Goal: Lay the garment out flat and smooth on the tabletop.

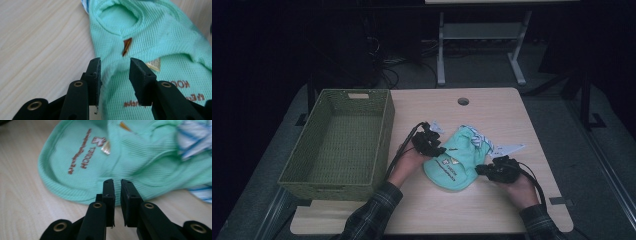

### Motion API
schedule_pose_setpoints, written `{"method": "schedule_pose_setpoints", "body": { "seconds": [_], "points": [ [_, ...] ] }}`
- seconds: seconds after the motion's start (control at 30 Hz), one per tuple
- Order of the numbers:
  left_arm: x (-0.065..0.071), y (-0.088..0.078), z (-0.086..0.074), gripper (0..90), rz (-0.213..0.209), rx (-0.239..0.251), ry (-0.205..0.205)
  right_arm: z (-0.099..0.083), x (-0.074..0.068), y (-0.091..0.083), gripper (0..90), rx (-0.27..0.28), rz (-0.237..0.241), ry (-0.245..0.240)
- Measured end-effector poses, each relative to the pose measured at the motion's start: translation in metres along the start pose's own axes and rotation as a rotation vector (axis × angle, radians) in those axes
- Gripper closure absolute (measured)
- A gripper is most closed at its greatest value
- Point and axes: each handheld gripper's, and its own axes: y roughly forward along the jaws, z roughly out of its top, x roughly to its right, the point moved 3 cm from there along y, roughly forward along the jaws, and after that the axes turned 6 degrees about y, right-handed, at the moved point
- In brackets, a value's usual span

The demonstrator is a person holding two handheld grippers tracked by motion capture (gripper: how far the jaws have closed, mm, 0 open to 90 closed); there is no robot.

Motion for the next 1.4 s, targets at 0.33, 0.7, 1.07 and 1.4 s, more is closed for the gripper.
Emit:
{"method": "schedule_pose_setpoints", "body": {
  "seconds": [0.33,0.7,1.07,1.4],
  "points": [
    [0.001,0.008,-0.007,61.2,0.014,-0.023,0.008,0.017,0.034,-0.012,76.1,0.033,-0.089,0.047],
    [0.0,0.01,-0.009,66.1,0.026,-0.026,0.012,0.029,0.079,-0.007,76.0,0.058,-0.162,0.148],
    [0.0,0.011,-0.01,80.2,0.015,-0.023,0.015,0.027,0.085,0.018,71.8,0.017,-0.161,0.17],
    [0.002,0.005,-0.007,86.7,-0.004,-0.004,0.01,0.028,0.086,0.012,87.7,0.026,-0.185,0.147]
  ]
}}
